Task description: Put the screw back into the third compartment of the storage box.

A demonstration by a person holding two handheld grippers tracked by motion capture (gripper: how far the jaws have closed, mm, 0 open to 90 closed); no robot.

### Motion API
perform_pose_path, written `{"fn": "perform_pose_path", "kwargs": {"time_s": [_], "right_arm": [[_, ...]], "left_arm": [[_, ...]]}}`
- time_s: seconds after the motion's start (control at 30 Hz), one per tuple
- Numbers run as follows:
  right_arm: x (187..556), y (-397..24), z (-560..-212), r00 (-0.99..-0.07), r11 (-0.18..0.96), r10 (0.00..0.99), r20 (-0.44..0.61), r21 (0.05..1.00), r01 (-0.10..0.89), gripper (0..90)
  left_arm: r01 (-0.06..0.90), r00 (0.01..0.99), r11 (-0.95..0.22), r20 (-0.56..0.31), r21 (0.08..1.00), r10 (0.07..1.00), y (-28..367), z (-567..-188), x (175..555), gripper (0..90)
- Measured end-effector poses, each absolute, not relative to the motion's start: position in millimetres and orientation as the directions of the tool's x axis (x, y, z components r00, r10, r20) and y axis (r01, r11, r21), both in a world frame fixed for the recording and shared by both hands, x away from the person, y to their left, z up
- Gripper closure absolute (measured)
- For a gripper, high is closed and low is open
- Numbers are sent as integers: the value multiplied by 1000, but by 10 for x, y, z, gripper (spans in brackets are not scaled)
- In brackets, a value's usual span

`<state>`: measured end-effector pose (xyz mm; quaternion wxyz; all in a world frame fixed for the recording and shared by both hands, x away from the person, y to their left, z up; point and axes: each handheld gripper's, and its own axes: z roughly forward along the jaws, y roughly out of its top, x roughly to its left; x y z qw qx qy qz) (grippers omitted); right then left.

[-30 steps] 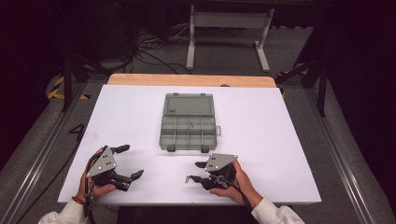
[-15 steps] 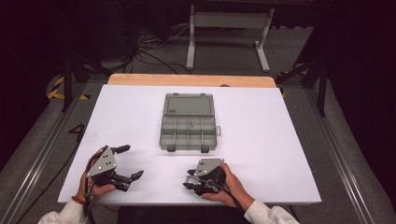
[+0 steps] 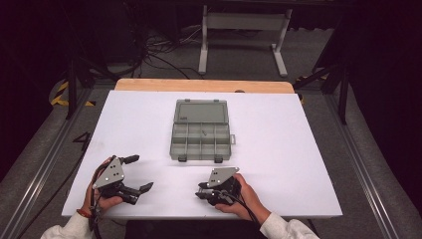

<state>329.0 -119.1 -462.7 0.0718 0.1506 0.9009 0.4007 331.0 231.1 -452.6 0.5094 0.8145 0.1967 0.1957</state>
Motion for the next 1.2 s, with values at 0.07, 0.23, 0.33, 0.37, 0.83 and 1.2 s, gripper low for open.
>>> {"fn": "perform_pose_path", "kwargs": {"time_s": [0.07, 0.23, 0.33, 0.37, 0.83, 1.2], "right_arm": [[3291, -1210, -4621, -943, 635, 333, -13, 742, 214, 672], [3306, -1268, -4577, -938, 622, 346, -14, 752, 218, 672], [3314, -1297, -4535, -935, 609, 355, -15, 762, 219, 672], [3322, -1304, -4524, -934, 605, 356, -16, 766, 218, 672], [3500, -1403, -4307, -910, 557, 410, -61, 807, 197, 672], [3661, -1417, -4166, -895, 527, 440, -77, 829, 188, 673]], "left_arm": [[123, 846, -405, 117, 906, 520, 2315, -4525, 3314, 28], [123, 844, -395, 113, 910, 524, 2313, -4519, 3305, 28], [120, 846, -391, 113, 913, 521, 2312, -4511, 3291, 28], [120, 846, -391, 113, 912, 521, 2314, -4512, 3291, 28], [123, 847, -385, 105, 915, 521, 2322, -4511, 3298, 28], [124, 844, -385, 107, 915, 525, 2315, -4516, 3300, 29]]}}
